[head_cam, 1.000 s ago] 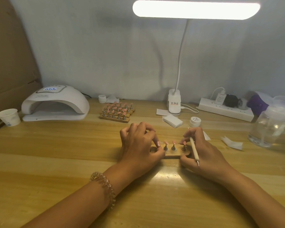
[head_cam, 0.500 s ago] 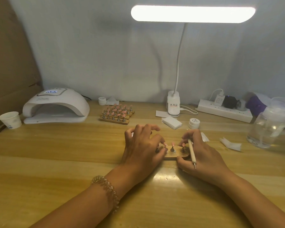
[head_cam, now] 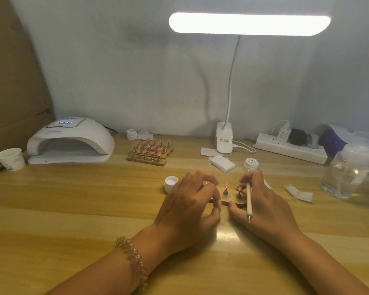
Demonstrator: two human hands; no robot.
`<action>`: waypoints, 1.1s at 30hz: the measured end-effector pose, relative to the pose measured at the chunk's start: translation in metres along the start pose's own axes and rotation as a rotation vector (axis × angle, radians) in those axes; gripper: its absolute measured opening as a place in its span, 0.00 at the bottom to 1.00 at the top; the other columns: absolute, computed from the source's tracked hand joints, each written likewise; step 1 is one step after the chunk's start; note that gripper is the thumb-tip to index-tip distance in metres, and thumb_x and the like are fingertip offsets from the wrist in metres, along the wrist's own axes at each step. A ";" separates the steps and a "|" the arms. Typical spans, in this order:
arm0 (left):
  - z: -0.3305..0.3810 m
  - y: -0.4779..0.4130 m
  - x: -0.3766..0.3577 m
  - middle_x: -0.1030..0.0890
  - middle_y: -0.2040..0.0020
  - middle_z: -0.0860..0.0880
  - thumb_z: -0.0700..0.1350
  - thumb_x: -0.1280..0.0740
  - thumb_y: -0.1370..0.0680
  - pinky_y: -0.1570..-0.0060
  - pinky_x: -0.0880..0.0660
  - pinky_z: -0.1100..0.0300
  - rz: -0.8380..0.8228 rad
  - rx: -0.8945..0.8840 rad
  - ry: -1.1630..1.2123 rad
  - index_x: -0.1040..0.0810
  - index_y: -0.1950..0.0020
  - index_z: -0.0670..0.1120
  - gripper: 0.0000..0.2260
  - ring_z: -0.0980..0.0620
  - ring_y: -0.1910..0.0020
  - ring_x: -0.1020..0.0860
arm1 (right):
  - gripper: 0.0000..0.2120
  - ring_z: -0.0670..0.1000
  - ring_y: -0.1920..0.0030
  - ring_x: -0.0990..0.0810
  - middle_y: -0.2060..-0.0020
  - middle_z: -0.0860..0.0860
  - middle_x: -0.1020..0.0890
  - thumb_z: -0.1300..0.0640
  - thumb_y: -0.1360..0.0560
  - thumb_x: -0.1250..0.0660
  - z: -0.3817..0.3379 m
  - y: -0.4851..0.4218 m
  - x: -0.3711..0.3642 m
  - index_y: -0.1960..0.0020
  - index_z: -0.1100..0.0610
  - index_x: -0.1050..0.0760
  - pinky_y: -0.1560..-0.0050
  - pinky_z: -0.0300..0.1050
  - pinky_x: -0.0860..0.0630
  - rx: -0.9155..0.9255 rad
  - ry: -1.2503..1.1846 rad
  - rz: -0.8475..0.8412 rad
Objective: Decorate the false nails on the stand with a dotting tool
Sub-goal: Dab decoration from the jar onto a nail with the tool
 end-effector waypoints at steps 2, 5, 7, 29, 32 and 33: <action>-0.001 0.002 0.000 0.24 0.46 0.55 0.48 0.33 0.28 0.61 0.28 0.63 -0.041 0.044 0.072 0.24 0.57 0.52 0.02 0.56 0.52 0.24 | 0.24 0.46 0.55 0.19 0.51 0.39 0.23 0.43 0.29 0.30 0.003 -0.002 0.000 0.46 0.41 0.46 0.62 0.48 0.23 -0.009 -0.008 0.010; -0.007 0.004 -0.005 0.27 0.48 0.60 0.51 0.33 0.26 0.63 0.24 0.55 -0.118 0.134 0.151 0.26 0.55 0.55 0.03 0.59 0.49 0.24 | 0.24 0.48 0.55 0.19 0.50 0.41 0.21 0.45 0.27 0.29 0.007 -0.006 0.000 0.47 0.40 0.46 0.62 0.47 0.24 -0.022 -0.030 0.024; -0.011 0.005 -0.008 0.28 0.49 0.60 0.51 0.33 0.25 0.60 0.23 0.53 -0.152 0.164 0.189 0.26 0.54 0.55 0.03 0.59 0.46 0.25 | 0.23 0.49 0.54 0.19 0.50 0.43 0.21 0.47 0.26 0.29 0.009 -0.008 -0.001 0.47 0.42 0.45 0.60 0.49 0.23 -0.034 -0.044 0.023; -0.016 0.005 -0.009 0.23 0.50 0.62 0.60 0.33 0.24 0.66 0.42 0.72 -0.157 0.233 0.061 0.21 0.50 0.57 0.09 0.67 0.64 0.31 | 0.23 0.50 0.60 0.21 0.55 0.46 0.23 0.50 0.27 0.26 0.001 -0.005 0.003 0.44 0.50 0.39 0.63 0.53 0.21 0.032 -0.060 0.132; -0.017 0.005 -0.007 0.26 0.54 0.64 0.62 0.33 0.26 0.67 0.42 0.72 -0.165 0.251 0.062 0.22 0.52 0.58 0.09 0.70 0.64 0.31 | 0.19 0.44 0.64 0.21 0.63 0.42 0.22 0.50 0.26 0.28 0.000 -0.002 0.003 0.47 0.47 0.38 0.67 0.50 0.22 0.103 -0.070 0.088; -0.017 0.006 -0.006 0.27 0.55 0.63 0.62 0.33 0.26 0.66 0.42 0.72 -0.163 0.247 0.059 0.23 0.53 0.58 0.09 0.70 0.64 0.31 | 0.18 0.44 0.64 0.20 0.63 0.41 0.21 0.50 0.26 0.28 -0.001 -0.001 0.003 0.48 0.45 0.38 0.67 0.49 0.22 0.126 -0.062 0.076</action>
Point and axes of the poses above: each hand's wrist, its own y-axis away from the middle knuckle, its own x-axis out of the back of the hand, z = x × y, the point moved 2 cm from there along -y, towards the middle knuckle
